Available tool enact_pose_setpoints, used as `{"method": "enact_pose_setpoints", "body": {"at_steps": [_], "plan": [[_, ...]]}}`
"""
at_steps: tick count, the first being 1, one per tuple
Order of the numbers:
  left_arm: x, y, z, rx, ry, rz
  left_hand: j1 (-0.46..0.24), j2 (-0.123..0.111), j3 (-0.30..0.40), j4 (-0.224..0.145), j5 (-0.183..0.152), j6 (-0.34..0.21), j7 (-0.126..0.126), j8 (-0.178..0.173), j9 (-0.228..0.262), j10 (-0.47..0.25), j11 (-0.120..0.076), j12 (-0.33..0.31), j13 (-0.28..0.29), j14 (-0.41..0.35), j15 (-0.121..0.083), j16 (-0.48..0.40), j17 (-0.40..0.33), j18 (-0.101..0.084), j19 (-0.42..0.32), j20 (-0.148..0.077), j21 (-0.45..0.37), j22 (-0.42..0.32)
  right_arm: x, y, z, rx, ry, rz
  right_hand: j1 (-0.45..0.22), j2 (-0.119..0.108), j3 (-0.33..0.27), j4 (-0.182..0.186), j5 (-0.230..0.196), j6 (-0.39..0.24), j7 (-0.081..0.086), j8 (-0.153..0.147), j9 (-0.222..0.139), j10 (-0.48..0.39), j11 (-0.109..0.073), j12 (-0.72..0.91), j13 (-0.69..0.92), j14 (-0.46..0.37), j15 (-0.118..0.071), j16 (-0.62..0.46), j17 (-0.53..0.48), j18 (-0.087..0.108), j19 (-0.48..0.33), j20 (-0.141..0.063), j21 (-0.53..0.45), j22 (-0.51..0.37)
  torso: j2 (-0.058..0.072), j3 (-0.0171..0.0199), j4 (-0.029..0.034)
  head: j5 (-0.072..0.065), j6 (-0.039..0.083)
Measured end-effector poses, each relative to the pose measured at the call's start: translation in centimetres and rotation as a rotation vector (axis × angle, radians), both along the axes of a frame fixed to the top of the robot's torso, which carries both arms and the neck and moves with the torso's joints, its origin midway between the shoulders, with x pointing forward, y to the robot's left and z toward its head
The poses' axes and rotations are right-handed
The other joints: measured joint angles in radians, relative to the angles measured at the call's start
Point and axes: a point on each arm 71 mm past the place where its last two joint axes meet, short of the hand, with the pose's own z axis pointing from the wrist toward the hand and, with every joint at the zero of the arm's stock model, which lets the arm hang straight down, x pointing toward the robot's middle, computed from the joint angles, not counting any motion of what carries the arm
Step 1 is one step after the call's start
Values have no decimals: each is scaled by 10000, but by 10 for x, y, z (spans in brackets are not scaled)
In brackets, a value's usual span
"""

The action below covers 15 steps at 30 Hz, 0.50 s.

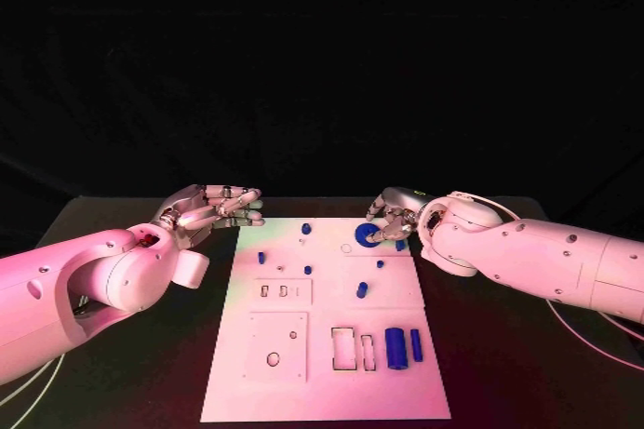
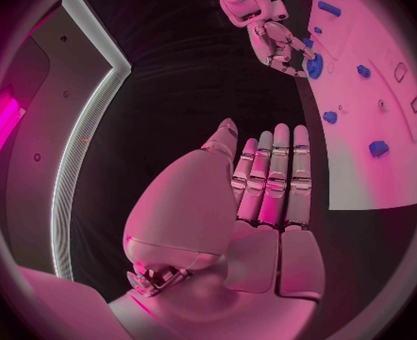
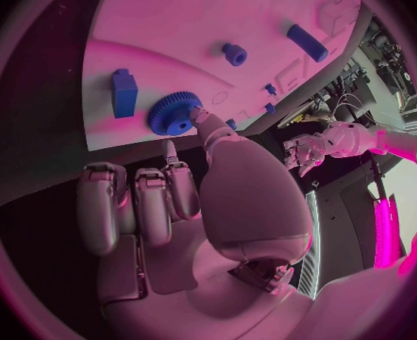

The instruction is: Assemble the parts on the task board

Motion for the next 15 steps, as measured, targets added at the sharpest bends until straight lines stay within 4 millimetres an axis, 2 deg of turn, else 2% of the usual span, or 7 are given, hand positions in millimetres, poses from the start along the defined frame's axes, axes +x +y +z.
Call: {"method": "enact_pose_setpoints", "body": {"at_steps": [15], "plan": [[0, 0, 0, -4, 4, -8, 0, 0, 0, 0, 0, 0, 0, 0, 0, 0, 0, 0, 0, 0, 0, 0, -12, 0, 0, 0, 0, -10, 1, 3, -3, -270, 17, 119, 79, 79, -54, 53, 0, -1, 0, -2, 51, -70, 1, -50, -32, 0, 0, -1, -2, 1, -39, 39, -48, -2, 4, 7, 3, 21, -48]]}}
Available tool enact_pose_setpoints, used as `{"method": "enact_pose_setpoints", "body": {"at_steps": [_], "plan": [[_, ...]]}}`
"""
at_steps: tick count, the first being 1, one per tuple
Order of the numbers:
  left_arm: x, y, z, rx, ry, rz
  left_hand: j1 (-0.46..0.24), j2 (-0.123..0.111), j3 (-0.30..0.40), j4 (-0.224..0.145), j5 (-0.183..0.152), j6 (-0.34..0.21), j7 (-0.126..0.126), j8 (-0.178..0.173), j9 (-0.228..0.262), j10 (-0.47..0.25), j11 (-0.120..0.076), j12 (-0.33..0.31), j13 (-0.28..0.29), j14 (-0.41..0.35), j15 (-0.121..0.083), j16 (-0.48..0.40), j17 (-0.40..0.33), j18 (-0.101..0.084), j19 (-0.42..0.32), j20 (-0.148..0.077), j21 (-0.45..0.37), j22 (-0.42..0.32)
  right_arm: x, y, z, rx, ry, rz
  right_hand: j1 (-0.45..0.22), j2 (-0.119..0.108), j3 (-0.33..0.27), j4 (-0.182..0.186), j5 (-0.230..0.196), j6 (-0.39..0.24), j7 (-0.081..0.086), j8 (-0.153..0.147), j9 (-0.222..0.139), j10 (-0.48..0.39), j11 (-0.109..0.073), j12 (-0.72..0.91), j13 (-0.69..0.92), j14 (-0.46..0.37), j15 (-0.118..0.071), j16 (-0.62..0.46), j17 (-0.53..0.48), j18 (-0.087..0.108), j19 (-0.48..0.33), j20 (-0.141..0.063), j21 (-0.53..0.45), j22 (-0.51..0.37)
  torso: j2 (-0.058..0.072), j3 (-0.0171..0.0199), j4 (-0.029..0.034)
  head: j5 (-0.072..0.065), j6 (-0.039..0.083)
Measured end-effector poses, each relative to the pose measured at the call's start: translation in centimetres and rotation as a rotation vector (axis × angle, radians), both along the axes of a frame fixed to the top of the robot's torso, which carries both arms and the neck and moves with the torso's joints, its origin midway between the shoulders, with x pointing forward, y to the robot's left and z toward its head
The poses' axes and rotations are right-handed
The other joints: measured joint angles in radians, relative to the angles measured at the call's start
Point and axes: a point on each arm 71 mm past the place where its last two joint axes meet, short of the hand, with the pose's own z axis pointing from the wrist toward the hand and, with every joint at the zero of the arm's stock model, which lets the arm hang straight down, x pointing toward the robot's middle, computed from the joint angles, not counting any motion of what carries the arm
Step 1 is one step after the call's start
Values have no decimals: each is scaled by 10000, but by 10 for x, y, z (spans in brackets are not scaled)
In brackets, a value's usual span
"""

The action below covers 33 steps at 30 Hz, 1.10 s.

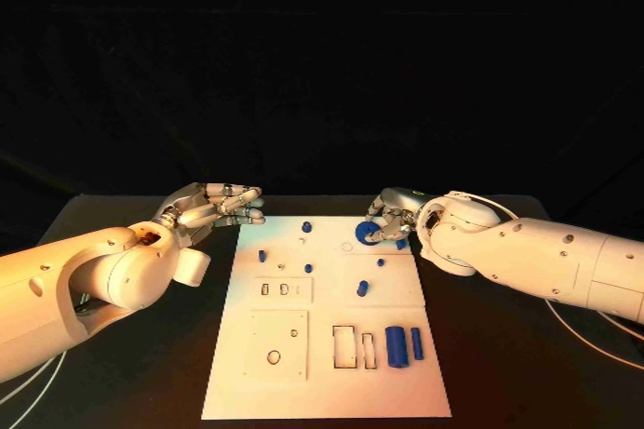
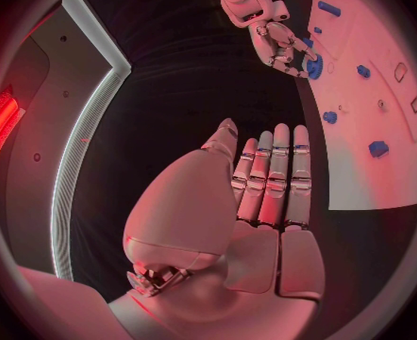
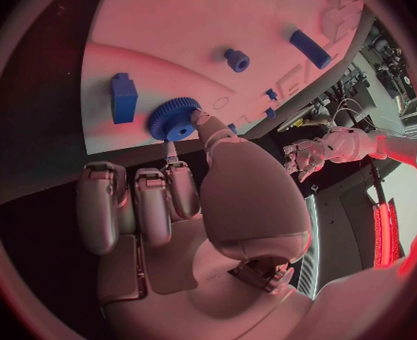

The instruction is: Assemble the parts on the task board

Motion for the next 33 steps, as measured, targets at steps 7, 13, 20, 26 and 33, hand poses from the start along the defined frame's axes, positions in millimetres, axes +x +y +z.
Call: {"method": "enact_pose_setpoints", "body": {"at_steps": [7, 13, 20, 26, 33], "plan": [[0, 0, 0, 2, 4, 1, 0, 0, 0, 0, 0, 0, 0, 0, 0, 0, 0, 0, 0, 0, 0, 0, 0, -1, 0, 0, 0, 1, 0, 0, 0, -69, -28, 39, 86, 86, 0, 0, -1, 114, -2, 118, 48, 0, 0, 0, 9, 0, 0, 0, -1, 0, 0, 0, 0, -1, 3, 0, -1, 20, -20], [0, 0, 0, 4, 8, 3, 0, 0, 0, 0, 0, 0, 0, 0, 0, 0, 0, 0, 0, 0, 0, 0, 1, 0, 0, 0, 0, 1, 0, 0, 0, -97, -57, 83, 119, 118, 0, 0, -1, 234, -17, 191, 78, 0, -1, 0, 30, 0, 0, 0, -1, 1, 0, -1, 0, -2, 5, 3, -3, 35, -29], [0, 1, 0, 6, 11, 5, 0, 0, 0, 0, 0, 0, 0, 0, 0, 0, 0, 0, 0, 0, 0, 0, 1, 1, 0, 0, 0, 1, -1, 1, 0, -105, -134, 132, 198, 197, 0, 0, -6, 316, -24, 274, 91, 1, -1, 0, 89, 0, 0, 0, -2, 1, 0, -1, 0, -2, 5, 4, -3, 39, -31], [0, 1, 0, 7, 18, 3, 0, 0, 0, 0, 0, 0, 0, 0, 0, 0, 0, 0, 0, 0, 0, 0, 2, 0, 0, 0, 0, 2, -3, 2, 0, -124, -274, 185, 310, 309, 27, -26, -6, 376, -41, 348, 130, 1, -1, 0, 126, 0, -1, -1, -3, 1, 0, -1, 0, -3, 6, 5, -6, 28, -32], [0, 1, 0, 7, 28, -6, 0, 0, 0, 0, 0, 0, 0, 0, 0, 0, 0, 0, 0, 0, 0, 0, 3, 0, 0, 0, 0, 2, -3, 1, 0, -169, -374, 194, 317, 316, 45, -45, 39, 389, -28, 348, 127, 1, -1, 0, 127, 0, -1, -1, -3, 1, 0, -1, 1, -4, 10, 5, -5, 25, -36]]}}
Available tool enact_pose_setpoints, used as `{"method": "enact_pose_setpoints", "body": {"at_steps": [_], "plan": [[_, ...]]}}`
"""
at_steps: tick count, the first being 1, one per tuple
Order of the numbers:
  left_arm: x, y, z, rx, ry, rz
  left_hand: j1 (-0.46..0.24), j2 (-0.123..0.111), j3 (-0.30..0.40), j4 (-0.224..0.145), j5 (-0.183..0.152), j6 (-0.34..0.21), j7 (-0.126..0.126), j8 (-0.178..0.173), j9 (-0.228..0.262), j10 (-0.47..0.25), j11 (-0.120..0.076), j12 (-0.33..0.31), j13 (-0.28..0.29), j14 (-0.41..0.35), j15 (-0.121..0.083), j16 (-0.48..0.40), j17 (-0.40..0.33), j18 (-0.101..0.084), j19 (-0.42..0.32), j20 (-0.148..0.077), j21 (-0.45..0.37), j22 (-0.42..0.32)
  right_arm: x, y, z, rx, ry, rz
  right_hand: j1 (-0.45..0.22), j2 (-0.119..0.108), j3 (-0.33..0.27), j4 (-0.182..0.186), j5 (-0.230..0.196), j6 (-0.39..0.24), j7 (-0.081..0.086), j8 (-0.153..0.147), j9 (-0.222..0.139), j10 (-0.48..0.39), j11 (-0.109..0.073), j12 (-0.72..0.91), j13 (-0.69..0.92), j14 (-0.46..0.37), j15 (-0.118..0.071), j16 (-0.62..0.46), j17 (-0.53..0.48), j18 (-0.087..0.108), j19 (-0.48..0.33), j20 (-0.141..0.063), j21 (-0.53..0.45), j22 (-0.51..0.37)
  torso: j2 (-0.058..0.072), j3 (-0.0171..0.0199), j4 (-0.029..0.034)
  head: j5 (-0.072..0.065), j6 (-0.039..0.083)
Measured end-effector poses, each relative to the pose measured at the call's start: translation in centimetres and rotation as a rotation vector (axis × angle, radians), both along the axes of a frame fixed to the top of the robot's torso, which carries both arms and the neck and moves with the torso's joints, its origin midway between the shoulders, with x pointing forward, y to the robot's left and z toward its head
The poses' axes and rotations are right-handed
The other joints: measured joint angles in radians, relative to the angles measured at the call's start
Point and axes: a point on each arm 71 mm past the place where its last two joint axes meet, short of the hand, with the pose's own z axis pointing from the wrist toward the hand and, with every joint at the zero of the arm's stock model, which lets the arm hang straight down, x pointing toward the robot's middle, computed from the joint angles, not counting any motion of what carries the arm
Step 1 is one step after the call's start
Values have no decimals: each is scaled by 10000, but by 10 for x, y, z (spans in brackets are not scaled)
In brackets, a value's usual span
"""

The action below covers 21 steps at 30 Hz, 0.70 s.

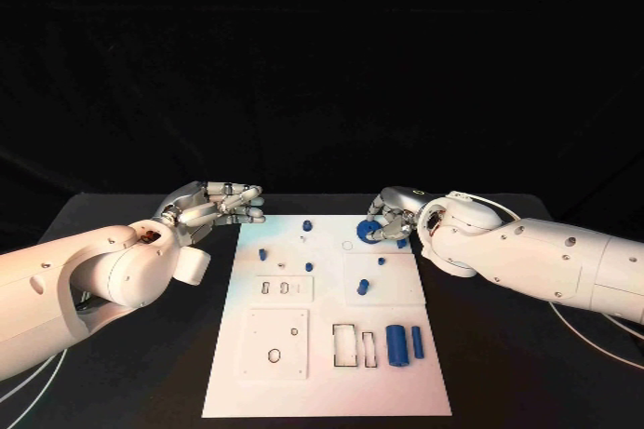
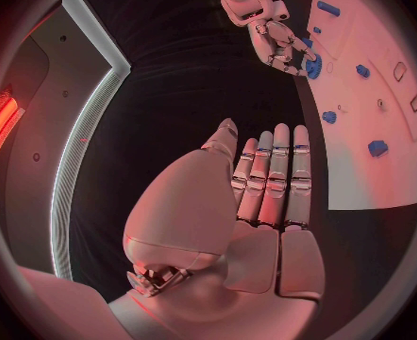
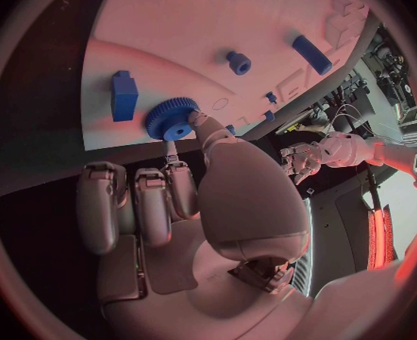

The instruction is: Assemble the parts on the task board

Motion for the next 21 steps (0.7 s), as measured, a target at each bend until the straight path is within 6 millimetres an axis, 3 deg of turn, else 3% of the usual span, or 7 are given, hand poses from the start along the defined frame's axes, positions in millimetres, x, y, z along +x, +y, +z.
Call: {"method": "enact_pose_setpoints", "body": {"at_steps": [11, 21], "plan": [[0, 0, 0, 0, 13, -15, 0, 0, 0, 0, 0, 0, 0, 0, 0, 0, 0, 0, 0, 0, 0, 0, -11, 0, 0, 0, 0, 0, -1, -1, 0, -32, -51, 14, 0, 0, 0, 0, 0, 0, 0, 0, 0, 0, 0, 0, -1, 0, 0, 0, -1, 1, 0, 0, 0, 8, 1, -4, 9, -21, -24], [0, 0, 0, 1, 21, -23, 0, 0, 0, 0, 0, 0, 0, 0, 0, 0, 0, 0, 0, 0, 0, 0, -10, 0, 0, 0, 0, -9, -6, 6, 2, 30, -149, 229, 54, 51, 363, 0, 679, 254, -73, 74, -29, 38, -37, 0, -3, 0, 0, 0, 1, 1, 0, 0, 0, 7, 1, -5, 4, 4, -43]]}}
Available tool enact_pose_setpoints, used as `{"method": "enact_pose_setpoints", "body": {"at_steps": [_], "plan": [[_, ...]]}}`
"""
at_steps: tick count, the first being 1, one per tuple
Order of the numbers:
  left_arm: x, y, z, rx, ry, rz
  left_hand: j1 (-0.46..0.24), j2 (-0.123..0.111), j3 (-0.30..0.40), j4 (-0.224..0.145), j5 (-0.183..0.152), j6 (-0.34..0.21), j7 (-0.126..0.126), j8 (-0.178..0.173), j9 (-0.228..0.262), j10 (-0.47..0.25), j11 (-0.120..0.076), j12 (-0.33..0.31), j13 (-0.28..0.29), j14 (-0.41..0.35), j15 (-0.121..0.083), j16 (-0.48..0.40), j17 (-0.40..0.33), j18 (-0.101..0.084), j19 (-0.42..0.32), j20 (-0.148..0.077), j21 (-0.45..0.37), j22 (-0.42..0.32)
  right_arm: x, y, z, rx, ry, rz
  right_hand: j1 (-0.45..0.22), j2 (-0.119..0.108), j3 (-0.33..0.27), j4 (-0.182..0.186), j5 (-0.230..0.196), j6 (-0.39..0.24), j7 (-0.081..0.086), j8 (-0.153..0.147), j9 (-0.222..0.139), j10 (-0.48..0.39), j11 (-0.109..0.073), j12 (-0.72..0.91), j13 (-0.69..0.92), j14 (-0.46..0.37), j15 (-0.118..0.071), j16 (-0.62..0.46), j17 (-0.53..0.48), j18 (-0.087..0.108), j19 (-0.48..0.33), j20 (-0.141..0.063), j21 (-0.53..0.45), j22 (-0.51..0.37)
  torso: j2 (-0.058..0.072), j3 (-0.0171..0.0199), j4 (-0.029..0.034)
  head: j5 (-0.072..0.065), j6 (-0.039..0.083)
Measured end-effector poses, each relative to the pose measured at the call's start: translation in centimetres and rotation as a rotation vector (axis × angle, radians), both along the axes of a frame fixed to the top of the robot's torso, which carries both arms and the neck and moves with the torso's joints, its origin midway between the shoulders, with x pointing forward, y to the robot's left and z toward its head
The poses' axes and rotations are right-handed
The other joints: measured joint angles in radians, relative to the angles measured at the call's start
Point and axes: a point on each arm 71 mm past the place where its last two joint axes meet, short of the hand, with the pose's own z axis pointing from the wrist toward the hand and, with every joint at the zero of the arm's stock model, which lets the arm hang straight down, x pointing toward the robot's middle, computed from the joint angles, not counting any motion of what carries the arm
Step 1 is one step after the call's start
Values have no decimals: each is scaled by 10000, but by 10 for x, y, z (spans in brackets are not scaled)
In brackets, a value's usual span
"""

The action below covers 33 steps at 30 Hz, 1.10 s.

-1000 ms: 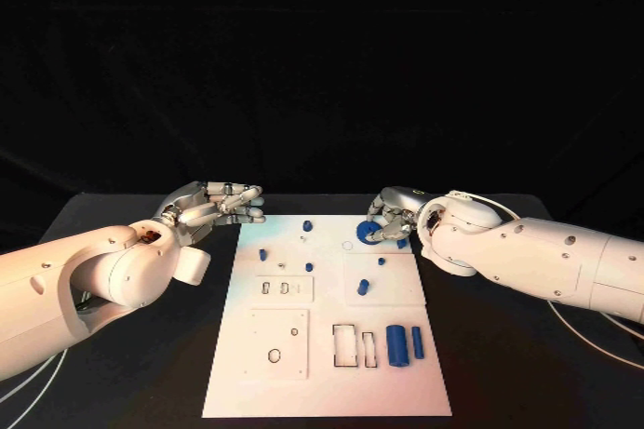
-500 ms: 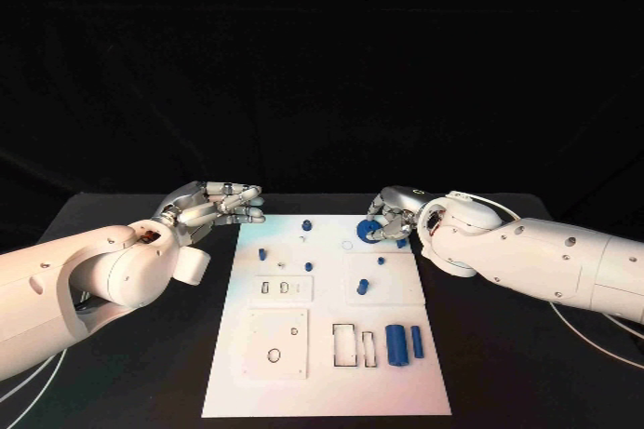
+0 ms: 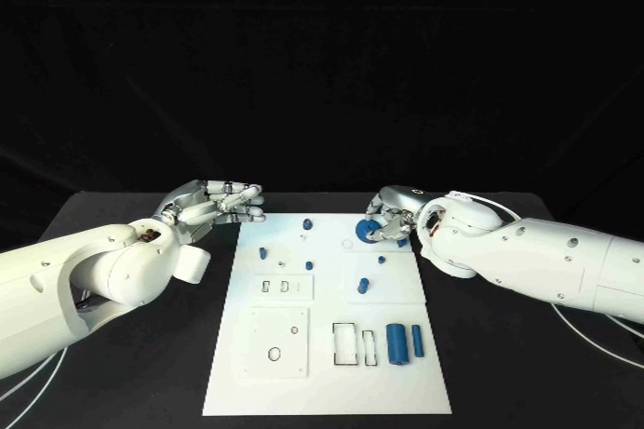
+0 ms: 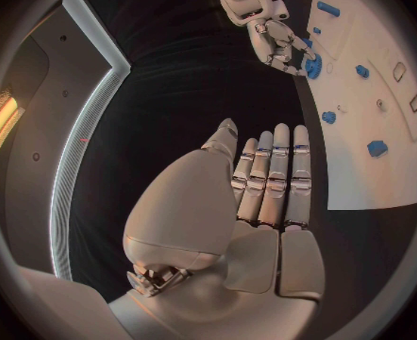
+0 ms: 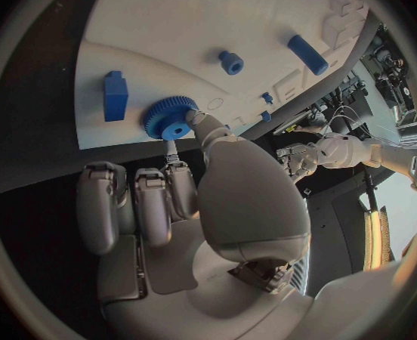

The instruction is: Assemble the parts on the task board

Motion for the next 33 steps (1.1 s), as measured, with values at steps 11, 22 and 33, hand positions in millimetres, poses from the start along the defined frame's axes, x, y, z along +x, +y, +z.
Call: {"method": "enact_pose_setpoints", "body": {"at_steps": [11, 22, 33], "plan": [[0, -1, 0, -4, 6, -20, 0, 0, 0, 0, 0, 0, 0, 0, 0, 0, 0, 0, 0, 0, 0, 0, 0, -1, 0, 0, 0, 1, -14, 26, 12, 62, -639, 780, 3, 0, 384, 2, 346, 158, -34, 19, -48, 57, -57, 0, -2, 0, 0, 0, 6, 0, 78, -79, 48, -2, -1, -6, 12, 49, -1], [0, -2, 0, -16, 12, -63, 0, 0, 0, 0, 0, 0, 0, 0, 0, 0, 0, 0, 0, 0, 0, 0, 1, -1, 0, 0, 0, 2, -27, 76, 18, 41, -1460, 1835, 2, -2, 523, 30, 342, 171, -22, 12, -86, 72, -72, 0, -3, 0, 0, 0, 4, 1, 78, -78, 95, -3, -8, -17, 15, 115, 32], [0, -3, 0, -25, 13, -87, 0, 0, 0, 0, 0, 0, 0, 0, 0, 0, 0, 0, 0, 0, 0, 0, 2, -1, 0, 0, 0, 2, -25, 109, 4, -61, -1589, 2089, 1, -3, 712, 35, 280, 167, -26, -55, -149, 72, -72, 0, -4, 0, 0, 0, 3, 1, 76, -76, 95, -4, 7, -16, 33, 153, 71]]}}
